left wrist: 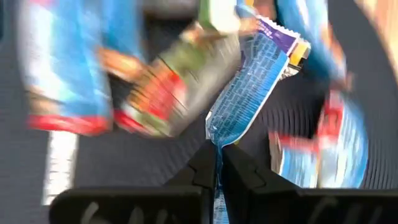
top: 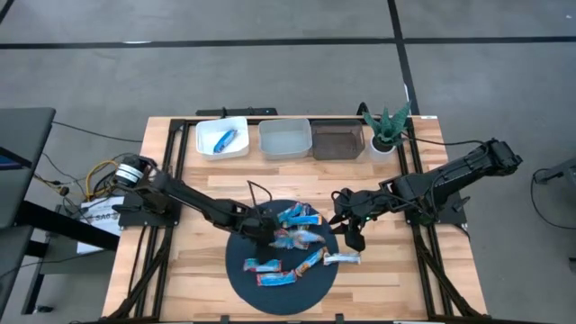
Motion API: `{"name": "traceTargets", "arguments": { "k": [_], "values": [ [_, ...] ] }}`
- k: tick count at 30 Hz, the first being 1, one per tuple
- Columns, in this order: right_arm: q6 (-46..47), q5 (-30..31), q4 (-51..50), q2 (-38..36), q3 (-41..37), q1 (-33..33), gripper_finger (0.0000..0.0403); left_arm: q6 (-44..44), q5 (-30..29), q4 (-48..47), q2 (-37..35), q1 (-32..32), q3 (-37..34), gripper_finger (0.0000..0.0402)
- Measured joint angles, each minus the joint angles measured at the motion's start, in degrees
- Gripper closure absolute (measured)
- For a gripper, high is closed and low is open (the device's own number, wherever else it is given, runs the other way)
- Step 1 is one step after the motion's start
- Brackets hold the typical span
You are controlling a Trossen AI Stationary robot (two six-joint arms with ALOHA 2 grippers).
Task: Pick and place Granola Bars by type
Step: Put the blue granola bar into the white bin
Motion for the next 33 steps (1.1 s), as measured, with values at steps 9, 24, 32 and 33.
{"name": "traceTargets", "arguments": {
  "k": [9, 24, 32, 33],
  "values": [
    [0.00, 0.02, 0.02, 0.00, 0.00, -0.01, 0.0272, -11.33, -20.88, -10.35, -19.47, 2.62, 0.03, 0.0400],
    [-0.50, 1.94, 2.40, 0.00, 0.00, -2.48, 0.0272, -18.94, -34.60, -40.28, -40.37, 27.82, 0.09, 0.0401],
    [-2.86, 5.19, 5.62, -0.02, 0.00, -5.33, 0.0272, -8.43, -25.27, -38.66, -37.69, 45.67, 0.04, 0.0401],
    [-3.04, 6.75, 5.64, -0.02, 0.00, -5.60, 0.0272, -7.33, -23.30, -37.98, -37.04, 47.42, 0.02, 0.0401]
  ]
}}
